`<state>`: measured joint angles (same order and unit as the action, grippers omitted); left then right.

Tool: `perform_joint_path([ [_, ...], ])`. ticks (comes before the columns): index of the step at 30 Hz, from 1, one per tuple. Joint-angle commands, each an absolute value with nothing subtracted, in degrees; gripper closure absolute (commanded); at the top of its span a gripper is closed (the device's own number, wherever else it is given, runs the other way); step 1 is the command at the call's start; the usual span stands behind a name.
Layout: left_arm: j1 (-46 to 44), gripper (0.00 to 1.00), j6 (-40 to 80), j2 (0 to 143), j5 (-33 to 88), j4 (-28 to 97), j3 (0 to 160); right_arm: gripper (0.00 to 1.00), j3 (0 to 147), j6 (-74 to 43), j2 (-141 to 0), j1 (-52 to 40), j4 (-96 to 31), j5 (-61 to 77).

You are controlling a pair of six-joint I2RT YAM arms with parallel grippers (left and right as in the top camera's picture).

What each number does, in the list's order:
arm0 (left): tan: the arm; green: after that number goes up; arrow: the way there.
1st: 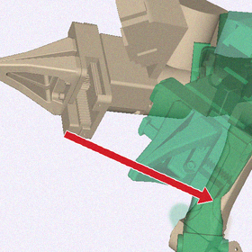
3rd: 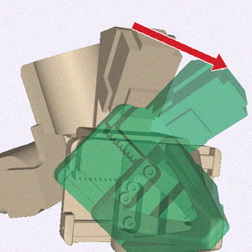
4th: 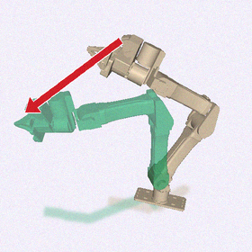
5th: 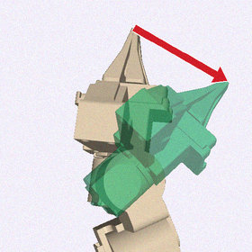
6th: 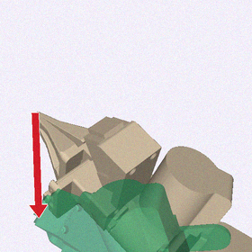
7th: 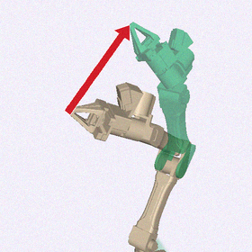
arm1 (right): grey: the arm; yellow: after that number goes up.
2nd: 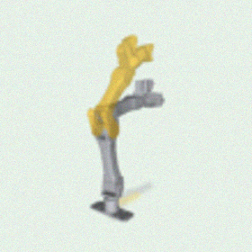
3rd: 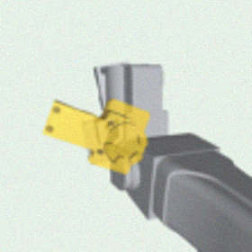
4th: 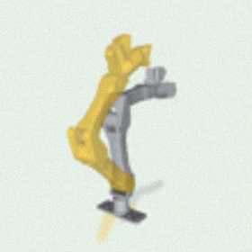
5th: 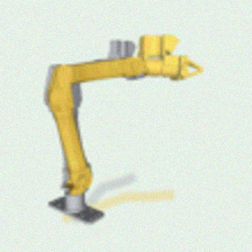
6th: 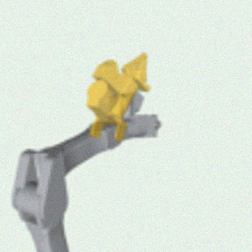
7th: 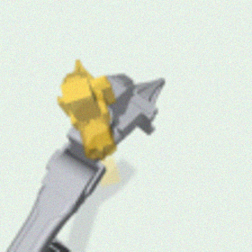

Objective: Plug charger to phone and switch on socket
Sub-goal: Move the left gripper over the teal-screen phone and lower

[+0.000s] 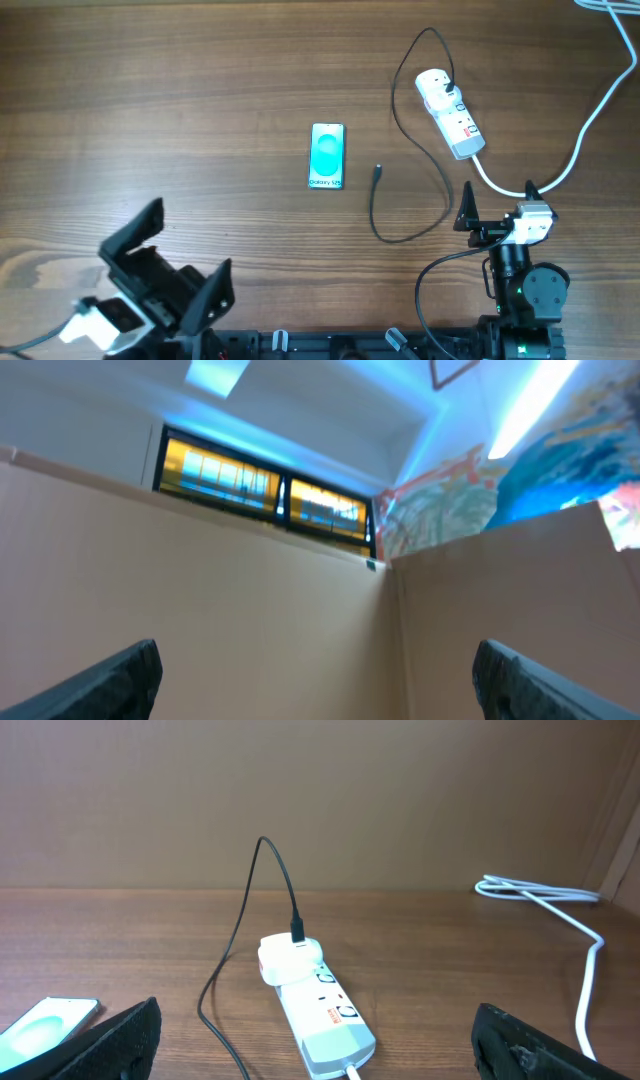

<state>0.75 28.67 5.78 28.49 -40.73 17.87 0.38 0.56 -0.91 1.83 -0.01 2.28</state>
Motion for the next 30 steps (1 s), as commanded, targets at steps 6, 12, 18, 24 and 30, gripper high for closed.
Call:
perform_joint_path([
  [6,0.9,0.00,23.1,29.2,38.3,-13.2,48.4,0.00,0.3,1.3,-0.6,2.1,0.1,1.9],
  [12,0.9,0.00,8.1,47.3,43.1,26.6,66.7,0.00,0.3,1.4,-0.6,2.1,0.1,1.9],
  [18,0.9,0.00,11.0,52.9,46.0,30.7,66.8,0.00,0.3,1.4,-0.6,2.1,0.1,1.9],
  [24,-1.4,0.00,16.1,59.4,40.1,35.0,68.6,0.00,0.3,1.4,-0.6,2.1,0.1,1.9],
  [30,-14.7,0.00,15.0,76.0,15.0,56.1,84.3,0.00,0.3,1.4,-0.6,2.1,0.1,1.9],
])
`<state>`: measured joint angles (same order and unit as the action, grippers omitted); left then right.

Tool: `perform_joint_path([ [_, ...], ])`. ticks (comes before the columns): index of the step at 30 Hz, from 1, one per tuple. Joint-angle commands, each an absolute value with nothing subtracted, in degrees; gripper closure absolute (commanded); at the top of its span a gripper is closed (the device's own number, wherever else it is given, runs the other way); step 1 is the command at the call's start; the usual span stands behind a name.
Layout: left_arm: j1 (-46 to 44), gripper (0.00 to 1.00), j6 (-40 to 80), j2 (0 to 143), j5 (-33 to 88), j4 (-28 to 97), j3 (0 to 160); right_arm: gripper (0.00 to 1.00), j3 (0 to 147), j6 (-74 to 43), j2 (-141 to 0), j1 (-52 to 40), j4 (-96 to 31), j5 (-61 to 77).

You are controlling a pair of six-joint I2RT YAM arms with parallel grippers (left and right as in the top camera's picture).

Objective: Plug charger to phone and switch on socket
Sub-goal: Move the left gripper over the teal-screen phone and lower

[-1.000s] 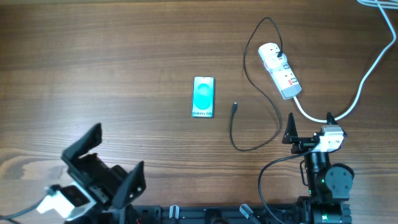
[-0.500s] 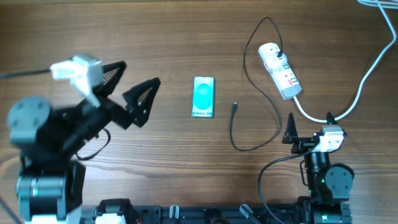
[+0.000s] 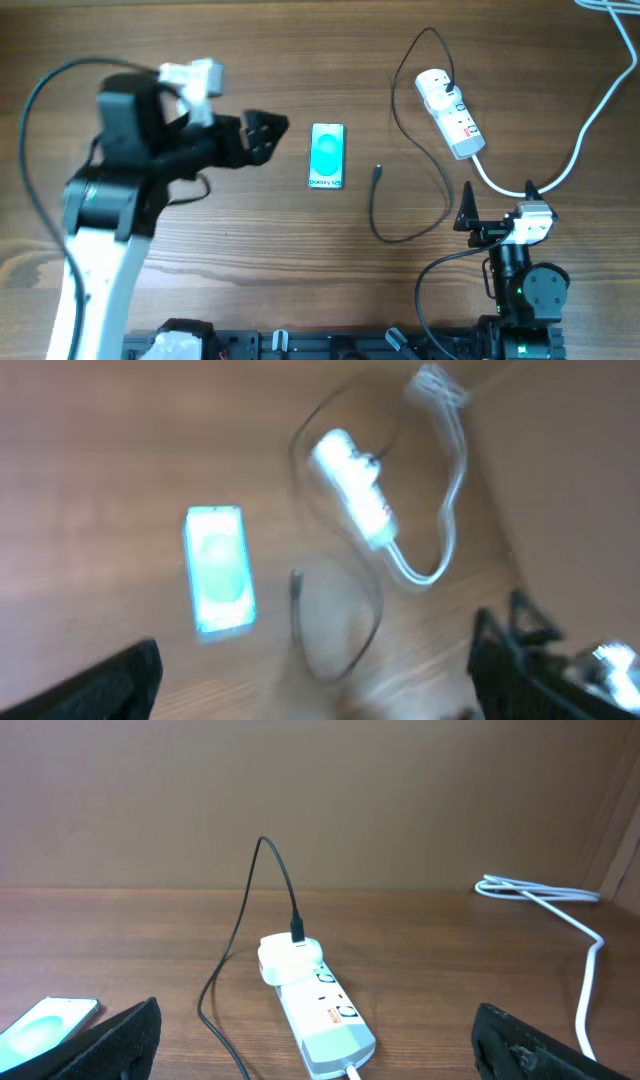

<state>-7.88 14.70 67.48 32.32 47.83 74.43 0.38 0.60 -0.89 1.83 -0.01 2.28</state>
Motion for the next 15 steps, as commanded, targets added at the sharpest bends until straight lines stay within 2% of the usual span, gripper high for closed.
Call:
perform_joint_path([
  [1,-17.8,0.00,16.1,81.4,9.4,62.0,89.5,0.00,0.3,1.4,-0.6,2.1,0.1,1.9],
  [3,-20.6,0.00,17.3,89.1,5.2,70.0,96.7,0.00,0.3,1.4,-0.6,2.1,0.1,1.9],
  [6,-22.8,0.00,17.2,97.0,4.7,74.6,101.6,0.00,0.3,1.3,-0.6,2.1,0.1,1.9],
  [15,-26.5,0.00,17.2,105.6,7.7,66.6,101.6,0.00,0.3,1.4,-0.6,2.1,0.1,1.9],
])
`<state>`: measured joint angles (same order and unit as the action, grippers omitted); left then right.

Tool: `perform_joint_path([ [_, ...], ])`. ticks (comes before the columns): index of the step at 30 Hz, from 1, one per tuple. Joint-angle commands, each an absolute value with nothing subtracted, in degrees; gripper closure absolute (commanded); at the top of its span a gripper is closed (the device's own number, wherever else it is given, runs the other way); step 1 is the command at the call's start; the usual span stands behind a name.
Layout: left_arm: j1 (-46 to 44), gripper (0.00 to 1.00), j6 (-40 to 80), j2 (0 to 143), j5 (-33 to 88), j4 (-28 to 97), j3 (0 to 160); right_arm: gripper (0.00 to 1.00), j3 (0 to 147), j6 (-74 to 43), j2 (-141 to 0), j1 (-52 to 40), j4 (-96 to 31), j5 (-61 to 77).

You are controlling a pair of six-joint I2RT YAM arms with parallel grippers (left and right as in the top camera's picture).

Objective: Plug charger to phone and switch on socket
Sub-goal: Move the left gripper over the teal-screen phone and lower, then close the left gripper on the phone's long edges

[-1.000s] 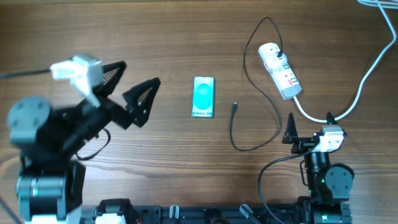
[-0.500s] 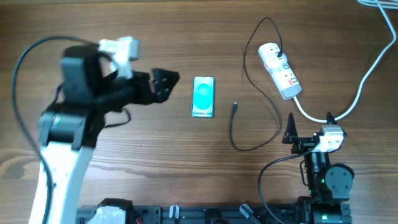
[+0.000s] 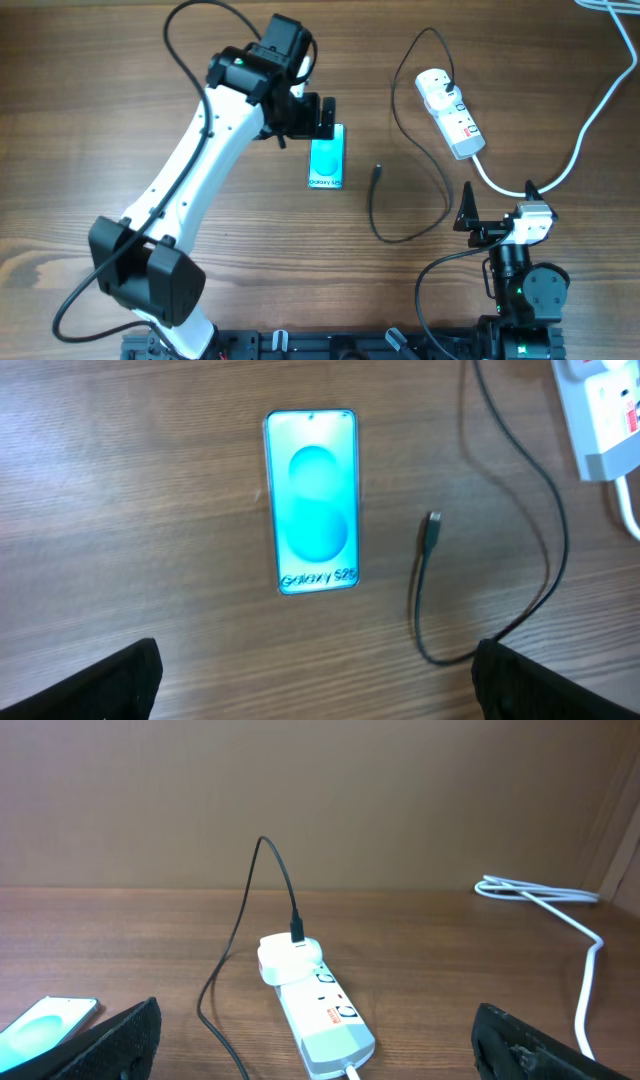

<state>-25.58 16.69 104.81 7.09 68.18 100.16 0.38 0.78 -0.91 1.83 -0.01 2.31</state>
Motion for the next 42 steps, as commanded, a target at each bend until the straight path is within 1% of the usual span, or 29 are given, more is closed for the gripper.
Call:
perform_joint_path([
  [1,-26.8,0.00,17.2,105.8,7.8,66.0,101.5,0.00,0.3,1.4,-0.6,2.1,0.1,1.9],
  [3,-27.1,0.00,18.6,106.1,7.8,64.2,101.1,0.00,0.3,1.4,-0.6,2.1,0.1,1.9],
  [7,-27.2,0.00,26.0,108.2,7.8,62.6,101.1,0.00,0.3,1.4,-0.6,2.1,0.1,1.9],
  [12,-27.8,0.00,28.5,113.1,6.4,62.7,101.1,0.00,0.3,1.3,-0.6,2.1,0.1,1.9],
  [15,-28.6,0.00,30.8,116.4,2.9,62.6,101.1,0.00,0.3,1.4,-0.6,2.1,0.1,1.9],
  [21,-31.4,0.00,30.7,121.3,-3.6,61.4,101.1,0.00,0.3,1.3,-0.6,2.1,0.1,1.9],
  [33,-32.4,0.00,30.2,127.0,-2.6,57.3,101.1,0.00,0.3,1.4,-0.6,2.1,0.1,1.9],
  [42,-32.5,0.00,28.7,127.5,-2.7,56.5,101.1,0.00,0.3,1.3,-0.6,2.1,0.1,1.9],
])
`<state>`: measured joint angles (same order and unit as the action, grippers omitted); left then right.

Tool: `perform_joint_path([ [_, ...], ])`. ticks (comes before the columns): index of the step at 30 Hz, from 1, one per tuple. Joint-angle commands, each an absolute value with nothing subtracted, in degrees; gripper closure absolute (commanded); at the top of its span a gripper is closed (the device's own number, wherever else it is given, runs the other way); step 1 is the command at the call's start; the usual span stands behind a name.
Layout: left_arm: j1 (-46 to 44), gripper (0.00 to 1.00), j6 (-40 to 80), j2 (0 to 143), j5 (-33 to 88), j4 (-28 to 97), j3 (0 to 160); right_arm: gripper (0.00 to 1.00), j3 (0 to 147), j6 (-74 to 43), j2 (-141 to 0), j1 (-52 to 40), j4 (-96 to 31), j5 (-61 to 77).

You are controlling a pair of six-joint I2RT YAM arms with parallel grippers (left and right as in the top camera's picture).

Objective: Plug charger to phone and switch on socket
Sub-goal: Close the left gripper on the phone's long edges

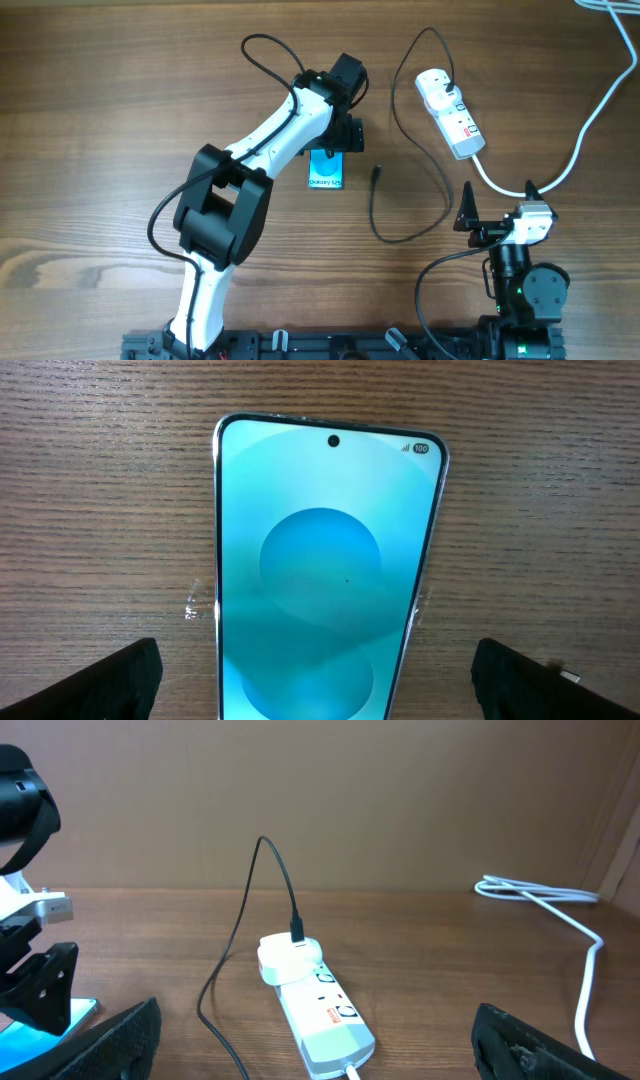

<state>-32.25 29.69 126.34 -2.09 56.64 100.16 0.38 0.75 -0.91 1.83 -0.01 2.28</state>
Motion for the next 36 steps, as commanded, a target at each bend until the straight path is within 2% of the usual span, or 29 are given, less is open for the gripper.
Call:
perform_joint_path([
  [1,-32.5,0.00,28.7,127.5,-2.7,56.5,101.1,0.00,0.3,1.3,-0.6,2.1,0.1,1.9],
  [23,-31.6,0.00,22.3,130.6,-2.5,55.9,100.4,0.00,0.3,1.3,-0.6,2.1,0.1,1.9],
  [36,-31.7,0.00,23.6,134.2,-2.7,55.9,99.9,0.00,0.3,1.3,-0.6,2.1,0.1,1.9],
])
